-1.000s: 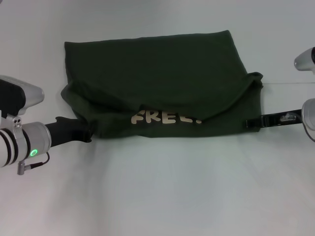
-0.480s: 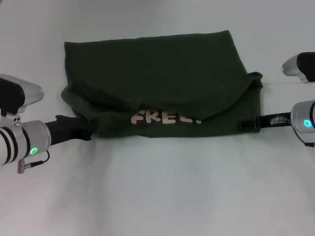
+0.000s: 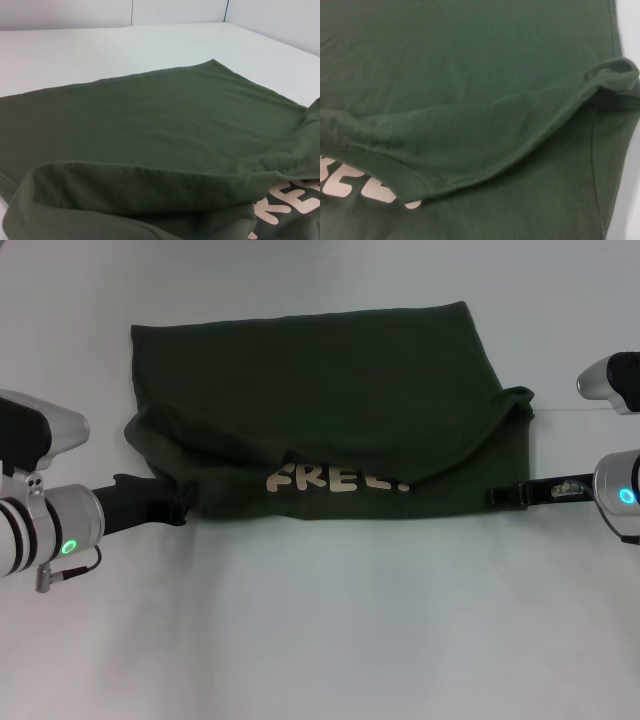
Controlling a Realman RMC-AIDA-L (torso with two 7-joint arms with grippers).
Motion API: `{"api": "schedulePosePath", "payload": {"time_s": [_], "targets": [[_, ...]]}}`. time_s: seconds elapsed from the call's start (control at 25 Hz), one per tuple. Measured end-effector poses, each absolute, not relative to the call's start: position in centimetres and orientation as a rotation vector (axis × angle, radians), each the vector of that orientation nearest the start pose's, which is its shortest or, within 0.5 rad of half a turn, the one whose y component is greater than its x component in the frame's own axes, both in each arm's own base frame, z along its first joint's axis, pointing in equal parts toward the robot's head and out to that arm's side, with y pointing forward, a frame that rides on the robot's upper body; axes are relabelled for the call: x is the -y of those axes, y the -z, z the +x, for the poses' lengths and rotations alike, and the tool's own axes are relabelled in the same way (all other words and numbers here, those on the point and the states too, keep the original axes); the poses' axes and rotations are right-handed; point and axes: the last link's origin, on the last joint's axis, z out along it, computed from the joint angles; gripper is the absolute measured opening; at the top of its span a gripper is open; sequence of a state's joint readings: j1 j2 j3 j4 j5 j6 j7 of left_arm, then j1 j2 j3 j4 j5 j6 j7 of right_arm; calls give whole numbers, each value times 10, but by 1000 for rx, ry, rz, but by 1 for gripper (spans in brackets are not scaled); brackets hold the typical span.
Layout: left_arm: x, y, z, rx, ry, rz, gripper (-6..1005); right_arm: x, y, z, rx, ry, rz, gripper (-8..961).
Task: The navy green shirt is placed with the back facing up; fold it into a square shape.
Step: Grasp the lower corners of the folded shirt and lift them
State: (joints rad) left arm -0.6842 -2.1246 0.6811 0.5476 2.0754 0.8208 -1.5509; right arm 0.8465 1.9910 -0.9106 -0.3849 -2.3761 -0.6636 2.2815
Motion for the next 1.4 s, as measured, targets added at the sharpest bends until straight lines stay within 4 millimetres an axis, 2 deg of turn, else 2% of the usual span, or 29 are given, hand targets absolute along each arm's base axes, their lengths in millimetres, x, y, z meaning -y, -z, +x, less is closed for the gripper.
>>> {"api": "schedulePosePath", "payload": {"time_s": [0.52,1.04,1.4], "targets": [[-417,19,-281,876,333,-2221,20,-450,10,284,-1248,-74,-2038,775],[-418,19,-280,873,334,-2223,19,-450,11,284,-1236,-69,-2038,446],[-418,18,-279,875,338,-2222,19,-448,15,282,-1230,-57,-2066,287]]}}
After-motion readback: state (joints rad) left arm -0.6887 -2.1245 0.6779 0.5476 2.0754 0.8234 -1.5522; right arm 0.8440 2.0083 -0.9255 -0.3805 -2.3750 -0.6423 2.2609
